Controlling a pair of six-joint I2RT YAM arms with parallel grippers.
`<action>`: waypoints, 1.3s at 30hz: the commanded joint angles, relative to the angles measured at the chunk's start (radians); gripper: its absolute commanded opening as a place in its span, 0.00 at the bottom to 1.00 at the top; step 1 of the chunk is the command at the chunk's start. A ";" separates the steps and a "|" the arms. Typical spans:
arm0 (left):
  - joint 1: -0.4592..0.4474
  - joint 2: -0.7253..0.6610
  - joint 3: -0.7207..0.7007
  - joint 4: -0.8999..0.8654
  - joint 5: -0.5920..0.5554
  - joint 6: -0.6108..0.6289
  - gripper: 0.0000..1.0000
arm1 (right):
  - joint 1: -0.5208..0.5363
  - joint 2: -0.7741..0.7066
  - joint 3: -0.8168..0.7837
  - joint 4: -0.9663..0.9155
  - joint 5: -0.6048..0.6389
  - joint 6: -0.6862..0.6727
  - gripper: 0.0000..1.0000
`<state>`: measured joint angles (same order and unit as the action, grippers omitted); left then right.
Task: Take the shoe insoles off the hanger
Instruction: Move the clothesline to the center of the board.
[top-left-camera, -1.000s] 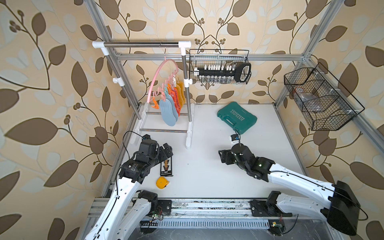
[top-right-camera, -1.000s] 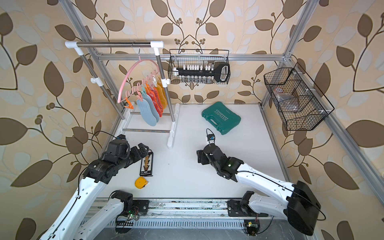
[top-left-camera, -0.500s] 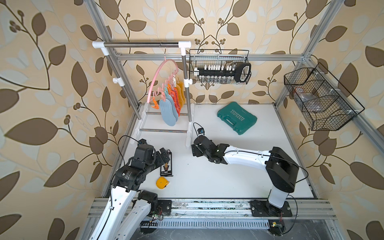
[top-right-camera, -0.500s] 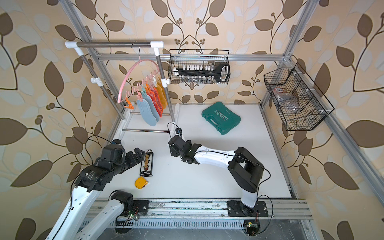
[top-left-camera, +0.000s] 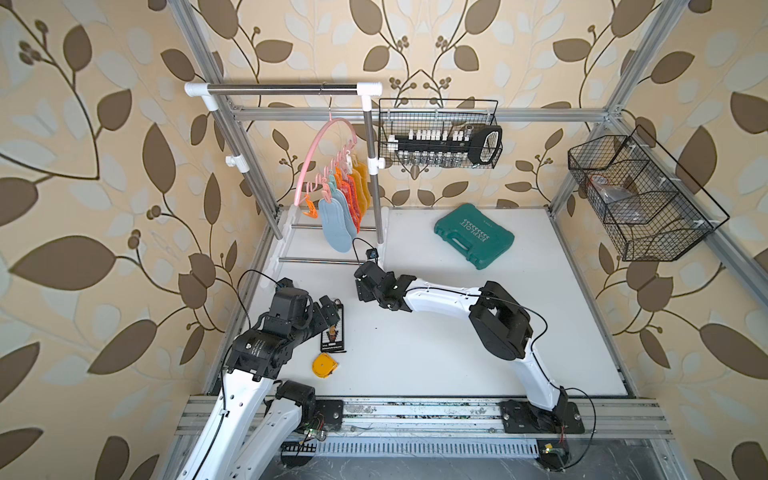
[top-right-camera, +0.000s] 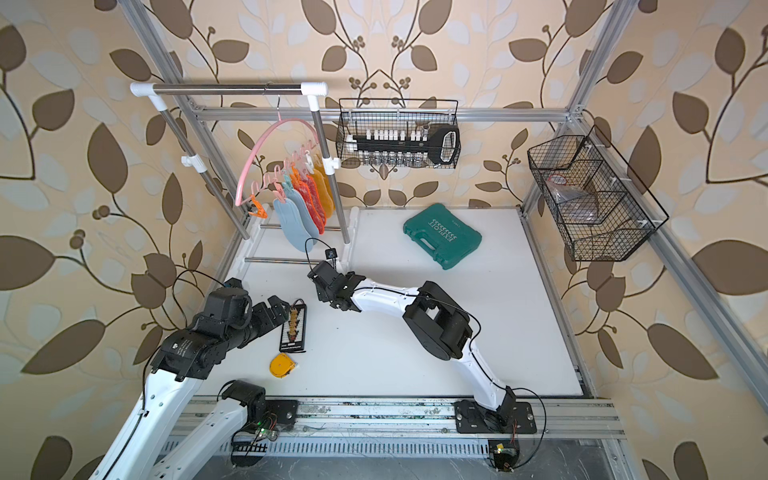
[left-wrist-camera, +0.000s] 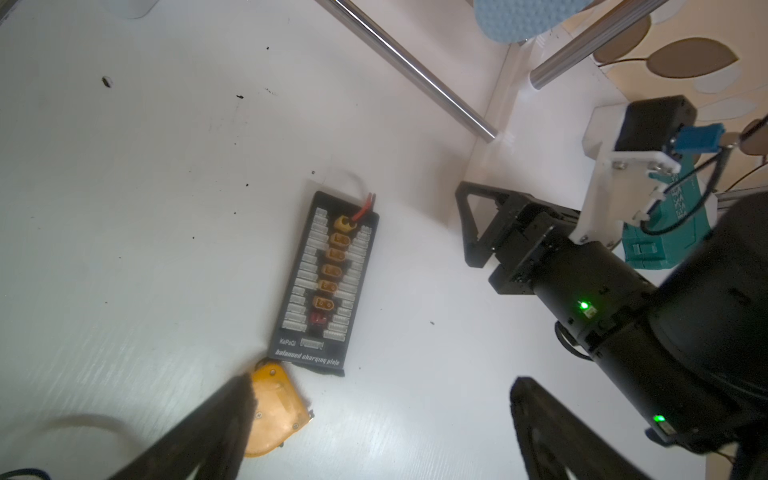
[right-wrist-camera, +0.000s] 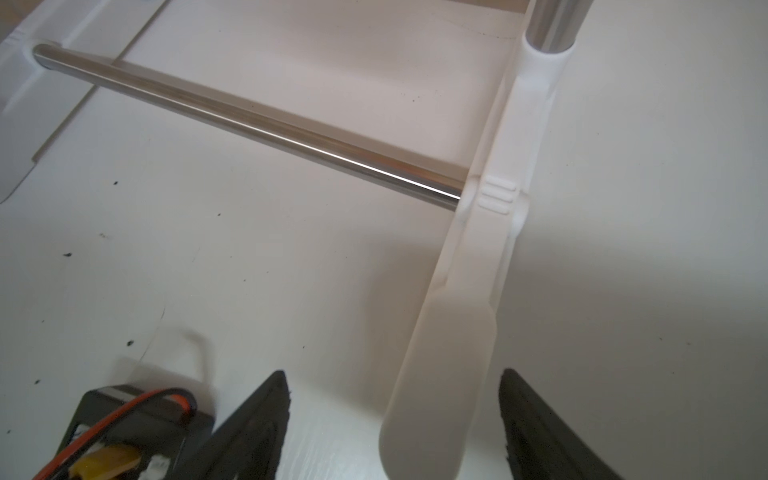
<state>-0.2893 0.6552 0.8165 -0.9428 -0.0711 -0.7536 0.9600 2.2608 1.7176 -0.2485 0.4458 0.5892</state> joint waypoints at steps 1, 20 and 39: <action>-0.001 -0.003 0.015 0.001 0.028 -0.013 0.99 | -0.006 0.051 0.049 -0.051 0.107 0.044 0.76; -0.001 0.031 0.028 0.016 0.013 0.023 0.99 | -0.004 0.046 -0.046 -0.030 0.125 0.168 0.33; -0.001 0.035 0.012 0.036 0.037 0.016 0.99 | 0.036 -0.138 -0.253 -0.130 0.290 0.392 0.21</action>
<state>-0.2893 0.6918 0.8165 -0.9150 -0.0422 -0.7483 0.9977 2.1887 1.4952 -0.3237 0.6544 0.8864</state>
